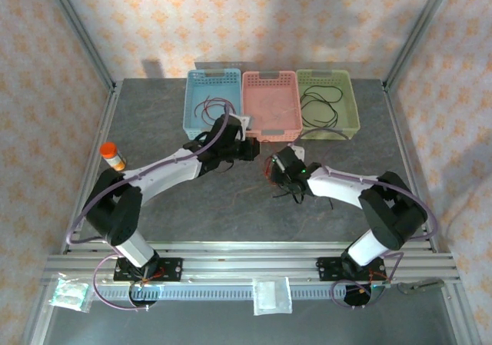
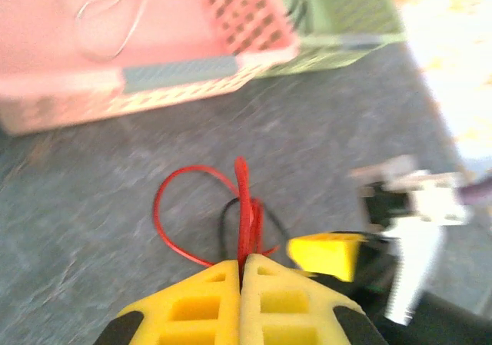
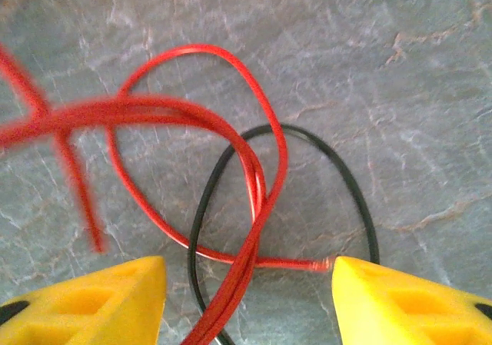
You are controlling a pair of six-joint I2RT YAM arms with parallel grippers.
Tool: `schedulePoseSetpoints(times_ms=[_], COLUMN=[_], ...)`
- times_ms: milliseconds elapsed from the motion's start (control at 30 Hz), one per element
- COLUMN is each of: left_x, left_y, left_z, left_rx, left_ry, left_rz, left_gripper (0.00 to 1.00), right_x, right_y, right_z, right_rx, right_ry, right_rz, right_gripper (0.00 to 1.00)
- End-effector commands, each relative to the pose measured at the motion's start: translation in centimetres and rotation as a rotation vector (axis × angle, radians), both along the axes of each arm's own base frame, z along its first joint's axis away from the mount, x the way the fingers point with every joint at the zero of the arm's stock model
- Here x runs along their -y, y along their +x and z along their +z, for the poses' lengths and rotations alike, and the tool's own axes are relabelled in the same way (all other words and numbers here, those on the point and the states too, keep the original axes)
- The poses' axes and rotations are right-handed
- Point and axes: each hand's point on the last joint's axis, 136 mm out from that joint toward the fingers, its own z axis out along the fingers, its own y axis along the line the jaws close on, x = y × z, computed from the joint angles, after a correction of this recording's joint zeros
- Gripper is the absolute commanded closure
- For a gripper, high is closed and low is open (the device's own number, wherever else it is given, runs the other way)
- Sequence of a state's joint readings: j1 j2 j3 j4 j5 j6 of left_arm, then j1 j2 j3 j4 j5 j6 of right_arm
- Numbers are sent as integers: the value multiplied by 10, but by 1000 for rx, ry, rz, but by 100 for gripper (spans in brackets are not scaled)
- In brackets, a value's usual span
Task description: Untangle the cables
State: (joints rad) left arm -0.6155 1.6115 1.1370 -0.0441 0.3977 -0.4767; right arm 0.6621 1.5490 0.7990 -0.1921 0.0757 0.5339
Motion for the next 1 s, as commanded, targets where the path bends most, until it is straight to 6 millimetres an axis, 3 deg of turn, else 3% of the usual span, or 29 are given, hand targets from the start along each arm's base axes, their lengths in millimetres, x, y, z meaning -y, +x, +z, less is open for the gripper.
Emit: schedulePoseSetpoints(times_ms=[0,133,300,600,800,967], left_x=[14,20,13,-36,-59,-65], left_y=[-10,-12,-12,-2,3,5], left_z=[43,94,148,222,252,271], left_rx=[71,150,230,348,406,440], left_ry=[-50,-128,-200,-295,-306,-307], left_rz=[-111,-161,-176,-112,-78,-74], left_gripper=[100,100,100,100,100,100], right_x=[3,5,7,13,17,16], right_y=[16,18,17,18,27,33], right_z=[22,21,17,20,64,127], right_rx=[70,69,64,75,219,427], right_ry=[34,50,54,53,75,131], right_rz=[-54,-62,-69,-82,-75,-23], right_gripper=[39,37,36,36,29,23])
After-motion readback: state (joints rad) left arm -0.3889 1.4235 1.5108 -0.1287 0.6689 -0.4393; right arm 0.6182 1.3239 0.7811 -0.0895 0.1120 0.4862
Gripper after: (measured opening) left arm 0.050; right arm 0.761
